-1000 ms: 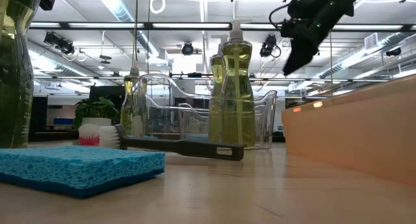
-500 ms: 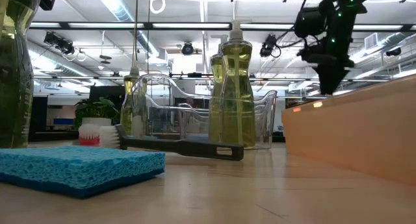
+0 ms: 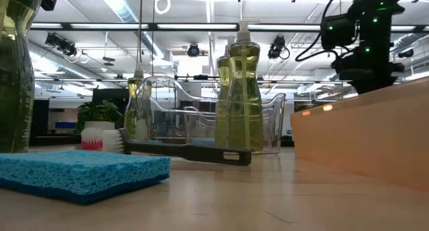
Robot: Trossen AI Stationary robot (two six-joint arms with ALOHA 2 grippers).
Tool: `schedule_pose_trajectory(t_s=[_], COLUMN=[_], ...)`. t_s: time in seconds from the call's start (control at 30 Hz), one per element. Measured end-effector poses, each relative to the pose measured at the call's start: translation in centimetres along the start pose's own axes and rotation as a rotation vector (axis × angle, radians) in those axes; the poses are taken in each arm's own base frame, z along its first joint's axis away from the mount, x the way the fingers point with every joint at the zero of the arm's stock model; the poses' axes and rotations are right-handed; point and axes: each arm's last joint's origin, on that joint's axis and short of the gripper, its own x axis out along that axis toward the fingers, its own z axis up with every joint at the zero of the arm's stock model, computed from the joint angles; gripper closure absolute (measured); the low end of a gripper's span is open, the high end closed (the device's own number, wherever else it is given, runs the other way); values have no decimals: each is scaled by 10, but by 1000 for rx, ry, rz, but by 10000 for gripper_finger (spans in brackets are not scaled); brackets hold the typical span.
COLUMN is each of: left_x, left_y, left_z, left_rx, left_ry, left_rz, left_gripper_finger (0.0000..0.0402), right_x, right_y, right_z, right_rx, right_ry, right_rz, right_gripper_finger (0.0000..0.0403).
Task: Pick & Place Kitchen Sink Supplies
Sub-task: Put the blue dish brush into the orange bin
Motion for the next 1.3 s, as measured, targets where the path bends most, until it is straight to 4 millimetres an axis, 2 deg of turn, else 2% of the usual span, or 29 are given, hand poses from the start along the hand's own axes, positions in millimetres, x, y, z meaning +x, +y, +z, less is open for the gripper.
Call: schedule_pose_trajectory(t_s=[0.43,0.67,0.8,1.0,1.3], left_x=[0,0,0,0,0], left_y=[0,0,0,0,0], left_z=[0,0,0,0,0], left_rx=[0,0,0,0,0], left_ry=[0,0,0,0,0], left_rz=[0,0,0,0,0], left_gripper_finger=[365,365,365,365,365], right_x=[1,0,1,-1,-20], right_y=[3,8,13,19,22], right_z=[-26,-23,-15,-11,4], right_rx=[93,81,-97,-279,-636], right_ry=[66,-6,-82,-56,-58], right_rz=[11,-1,31,144,148], right_gripper_finger=[179,179,179,179,179])
